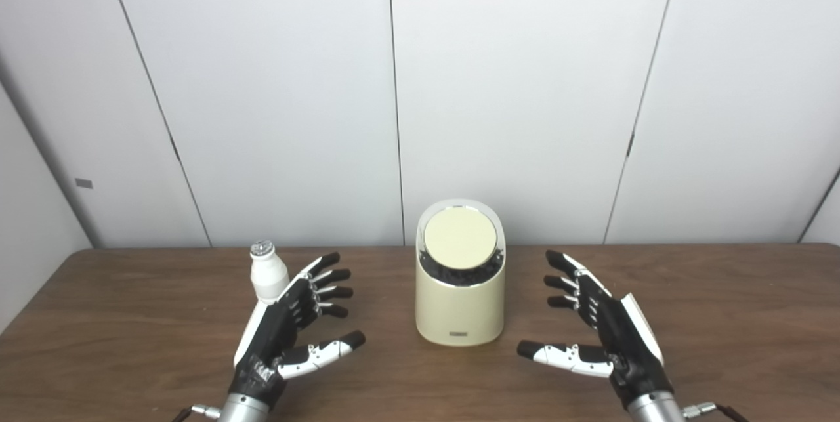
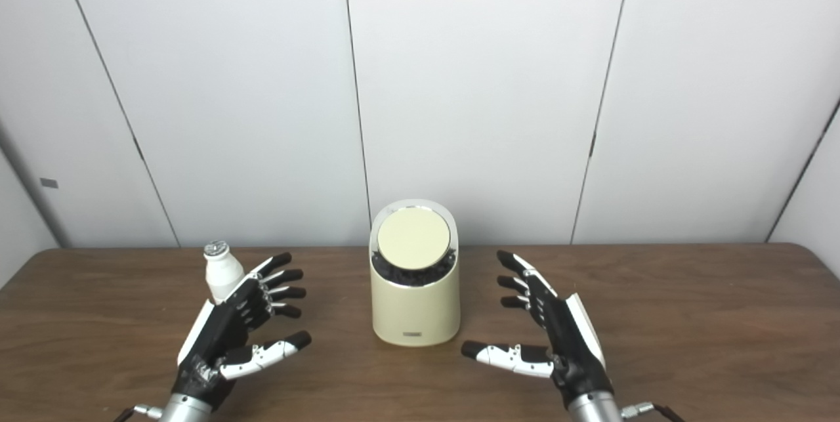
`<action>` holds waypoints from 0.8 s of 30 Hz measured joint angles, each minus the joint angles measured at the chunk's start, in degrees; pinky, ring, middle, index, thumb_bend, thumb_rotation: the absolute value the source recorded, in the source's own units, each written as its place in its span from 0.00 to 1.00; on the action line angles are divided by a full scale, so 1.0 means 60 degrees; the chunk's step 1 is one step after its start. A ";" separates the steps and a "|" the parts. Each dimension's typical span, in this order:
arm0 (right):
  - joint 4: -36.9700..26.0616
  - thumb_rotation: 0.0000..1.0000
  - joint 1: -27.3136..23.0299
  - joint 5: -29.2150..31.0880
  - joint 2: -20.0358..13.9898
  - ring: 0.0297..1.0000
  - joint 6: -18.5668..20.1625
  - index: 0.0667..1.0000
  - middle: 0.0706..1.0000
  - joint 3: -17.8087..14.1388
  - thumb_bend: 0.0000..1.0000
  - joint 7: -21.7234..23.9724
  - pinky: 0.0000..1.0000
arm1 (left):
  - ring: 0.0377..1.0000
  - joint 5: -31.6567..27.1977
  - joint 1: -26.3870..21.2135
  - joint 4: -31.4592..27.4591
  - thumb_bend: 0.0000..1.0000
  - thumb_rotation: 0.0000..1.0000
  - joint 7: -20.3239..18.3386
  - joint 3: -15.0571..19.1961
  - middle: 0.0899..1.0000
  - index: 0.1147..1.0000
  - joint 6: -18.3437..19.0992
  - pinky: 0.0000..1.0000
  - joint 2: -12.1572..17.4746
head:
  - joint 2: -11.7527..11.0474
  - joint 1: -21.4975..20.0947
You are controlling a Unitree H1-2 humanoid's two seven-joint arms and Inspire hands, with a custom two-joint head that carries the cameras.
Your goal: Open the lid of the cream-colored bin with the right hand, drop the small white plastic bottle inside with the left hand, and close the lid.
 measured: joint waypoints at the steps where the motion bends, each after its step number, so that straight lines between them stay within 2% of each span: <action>1: -0.0001 0.18 0.0000 -0.0002 0.0000 0.83 0.0000 0.86 0.90 0.0000 0.79 0.0000 0.73 | 0.73 0.0000 0.0000 0.0000 0.68 0.04 -0.0001 0.0000 0.80 0.89 0.0000 0.63 0.0000 | 0.0000 0.0015; 11: -0.0001 0.17 0.0000 -0.0005 0.0001 0.82 0.0000 0.86 0.89 0.0000 0.79 0.0000 0.72 | 0.74 0.0001 0.0000 0.0000 0.69 0.05 -0.0005 -0.0006 0.80 0.89 0.0000 0.63 0.0001 | -0.0015 0.0000; 17: 0.0144 0.24 -0.0005 -0.0003 0.0000 0.83 -0.0148 0.87 0.89 -0.0001 0.78 -0.0004 0.71 | 0.74 0.0001 -0.0003 0.0017 0.69 0.05 -0.0003 -0.0021 0.80 0.89 -0.0007 0.63 -0.0002 | -0.0161 0.0073; 24: 0.0371 0.31 -0.0255 -0.0328 0.0103 0.82 -0.0280 0.87 0.88 0.0026 0.77 -0.0180 0.66 | 0.73 0.0002 -0.0070 0.0372 0.69 0.04 -0.0020 -0.0052 0.80 0.89 -0.0065 0.62 0.0000 | -0.0249 0.0015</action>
